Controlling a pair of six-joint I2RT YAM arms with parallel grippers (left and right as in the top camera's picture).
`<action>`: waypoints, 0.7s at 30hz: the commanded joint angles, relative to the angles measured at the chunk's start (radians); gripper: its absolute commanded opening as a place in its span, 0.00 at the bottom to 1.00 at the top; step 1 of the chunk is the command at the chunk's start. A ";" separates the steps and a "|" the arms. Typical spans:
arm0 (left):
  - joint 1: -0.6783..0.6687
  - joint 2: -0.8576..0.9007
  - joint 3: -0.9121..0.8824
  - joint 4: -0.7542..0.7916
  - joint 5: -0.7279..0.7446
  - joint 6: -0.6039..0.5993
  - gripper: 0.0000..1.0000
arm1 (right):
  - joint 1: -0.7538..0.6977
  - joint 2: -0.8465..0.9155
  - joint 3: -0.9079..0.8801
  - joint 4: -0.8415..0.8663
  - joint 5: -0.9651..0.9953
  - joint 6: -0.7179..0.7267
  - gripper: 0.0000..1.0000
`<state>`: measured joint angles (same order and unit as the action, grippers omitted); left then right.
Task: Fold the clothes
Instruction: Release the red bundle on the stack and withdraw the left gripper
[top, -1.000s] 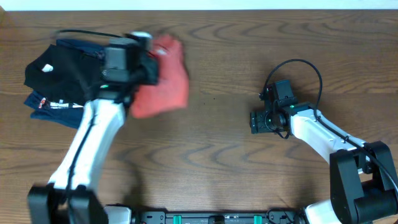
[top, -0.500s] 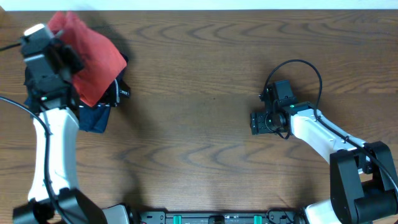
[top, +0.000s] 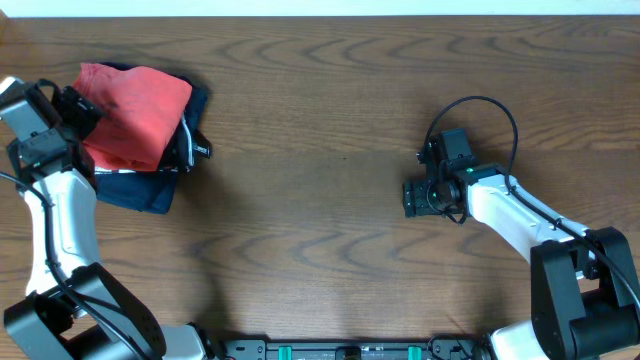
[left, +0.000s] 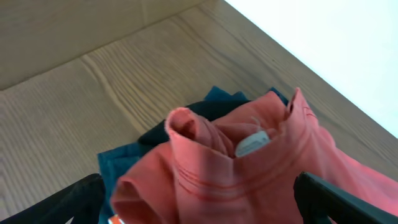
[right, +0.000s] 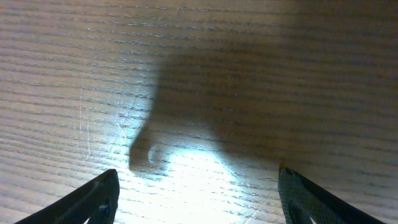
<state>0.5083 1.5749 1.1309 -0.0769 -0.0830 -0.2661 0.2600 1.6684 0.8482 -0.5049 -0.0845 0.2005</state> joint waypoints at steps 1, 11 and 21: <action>0.005 -0.025 0.012 0.011 0.006 -0.009 0.98 | -0.006 0.002 0.003 -0.007 0.006 -0.007 0.81; -0.062 -0.171 0.012 0.077 0.410 -0.009 0.98 | -0.006 0.002 0.003 0.006 0.006 -0.007 0.92; -0.458 -0.137 0.012 -0.102 0.459 0.076 0.98 | -0.006 0.002 0.004 0.176 -0.168 -0.005 0.99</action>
<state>0.1623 1.4010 1.1324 -0.1341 0.3523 -0.2501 0.2600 1.6688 0.8482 -0.3645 -0.1719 0.1944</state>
